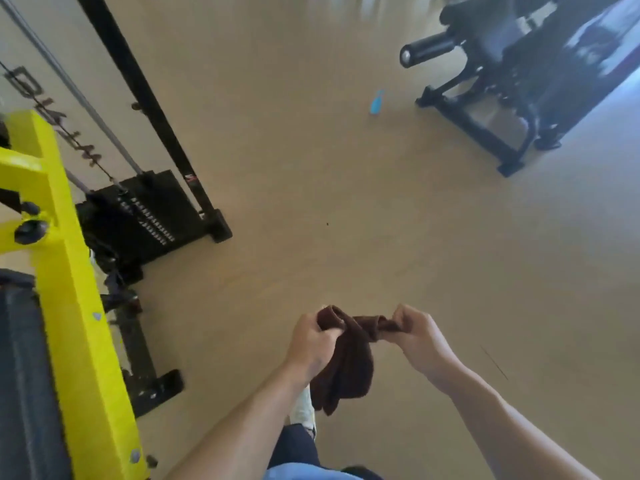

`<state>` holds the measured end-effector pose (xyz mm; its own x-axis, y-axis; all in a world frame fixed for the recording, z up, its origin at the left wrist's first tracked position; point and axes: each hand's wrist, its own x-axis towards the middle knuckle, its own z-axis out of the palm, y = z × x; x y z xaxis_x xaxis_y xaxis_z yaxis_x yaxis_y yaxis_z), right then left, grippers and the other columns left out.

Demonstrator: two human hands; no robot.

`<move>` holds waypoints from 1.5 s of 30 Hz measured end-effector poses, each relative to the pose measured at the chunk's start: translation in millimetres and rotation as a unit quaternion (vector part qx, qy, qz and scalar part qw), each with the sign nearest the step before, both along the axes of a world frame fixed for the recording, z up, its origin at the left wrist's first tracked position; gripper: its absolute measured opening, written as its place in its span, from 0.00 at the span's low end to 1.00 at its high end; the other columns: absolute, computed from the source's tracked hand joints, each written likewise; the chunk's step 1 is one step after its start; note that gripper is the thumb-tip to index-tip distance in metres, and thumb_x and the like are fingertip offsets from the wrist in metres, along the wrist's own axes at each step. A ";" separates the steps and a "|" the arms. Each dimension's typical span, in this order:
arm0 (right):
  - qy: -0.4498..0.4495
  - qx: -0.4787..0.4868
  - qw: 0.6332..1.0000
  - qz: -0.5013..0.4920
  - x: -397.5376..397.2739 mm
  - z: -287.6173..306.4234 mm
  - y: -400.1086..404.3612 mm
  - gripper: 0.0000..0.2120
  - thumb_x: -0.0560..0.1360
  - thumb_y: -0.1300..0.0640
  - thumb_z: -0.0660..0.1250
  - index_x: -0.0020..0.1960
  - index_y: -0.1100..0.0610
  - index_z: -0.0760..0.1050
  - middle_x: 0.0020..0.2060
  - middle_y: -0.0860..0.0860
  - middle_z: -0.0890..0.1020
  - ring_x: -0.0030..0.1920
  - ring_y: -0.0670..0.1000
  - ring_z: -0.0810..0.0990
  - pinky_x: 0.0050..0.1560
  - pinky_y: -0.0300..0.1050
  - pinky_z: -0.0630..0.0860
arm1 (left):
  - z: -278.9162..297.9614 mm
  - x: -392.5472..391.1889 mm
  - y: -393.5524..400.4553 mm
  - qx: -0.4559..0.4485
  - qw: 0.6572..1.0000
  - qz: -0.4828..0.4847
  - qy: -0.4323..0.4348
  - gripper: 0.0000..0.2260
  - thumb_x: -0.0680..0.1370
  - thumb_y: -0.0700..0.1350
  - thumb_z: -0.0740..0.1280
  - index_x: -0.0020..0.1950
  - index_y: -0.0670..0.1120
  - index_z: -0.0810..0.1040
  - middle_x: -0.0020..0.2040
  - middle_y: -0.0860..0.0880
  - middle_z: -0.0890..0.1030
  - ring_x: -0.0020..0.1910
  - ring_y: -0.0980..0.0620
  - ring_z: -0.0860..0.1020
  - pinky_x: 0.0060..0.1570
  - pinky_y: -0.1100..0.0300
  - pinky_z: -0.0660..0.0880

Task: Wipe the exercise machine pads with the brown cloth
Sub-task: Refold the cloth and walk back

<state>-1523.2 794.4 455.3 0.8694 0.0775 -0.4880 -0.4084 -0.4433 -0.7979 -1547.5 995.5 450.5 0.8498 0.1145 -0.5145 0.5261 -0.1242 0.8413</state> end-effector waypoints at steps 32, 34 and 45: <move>-0.125 0.318 0.928 -0.151 561.7 183.9 -390.2 0.23 0.57 0.42 0.85 0.35 0.56 0.78 0.31 0.55 0.78 0.31 0.51 0.78 0.31 0.43 0.77 | 12.8 620.2 -379.4 0.136 0.979 -0.088 -0.122 0.11 0.71 0.38 0.68 0.44 0.53 0.70 0.38 0.53 0.83 0.35 0.54 0.80 0.32 0.54 0.74; -0.148 0.342 0.908 -0.191 599.0 200.6 -425.1 0.23 0.55 0.41 0.85 0.36 0.55 0.79 0.33 0.53 0.80 0.33 0.51 0.80 0.33 0.43 0.80 | -6.6 662.1 -402.5 0.184 0.970 -0.114 -0.113 0.08 0.72 0.38 0.65 0.44 0.52 0.72 0.34 0.53 0.81 0.33 0.53 0.78 0.29 0.56 0.68; -0.200 0.208 0.811 -0.510 799.7 200.4 -678.3 0.11 0.72 0.48 0.75 0.44 0.56 0.81 0.38 0.52 0.84 0.40 0.51 0.85 0.41 0.45 0.84 | -53.1 898.1 -513.7 0.184 0.904 -0.381 0.062 0.08 0.77 0.57 0.66 0.44 0.54 0.79 0.36 0.53 0.85 0.36 0.52 0.83 0.37 0.55 0.78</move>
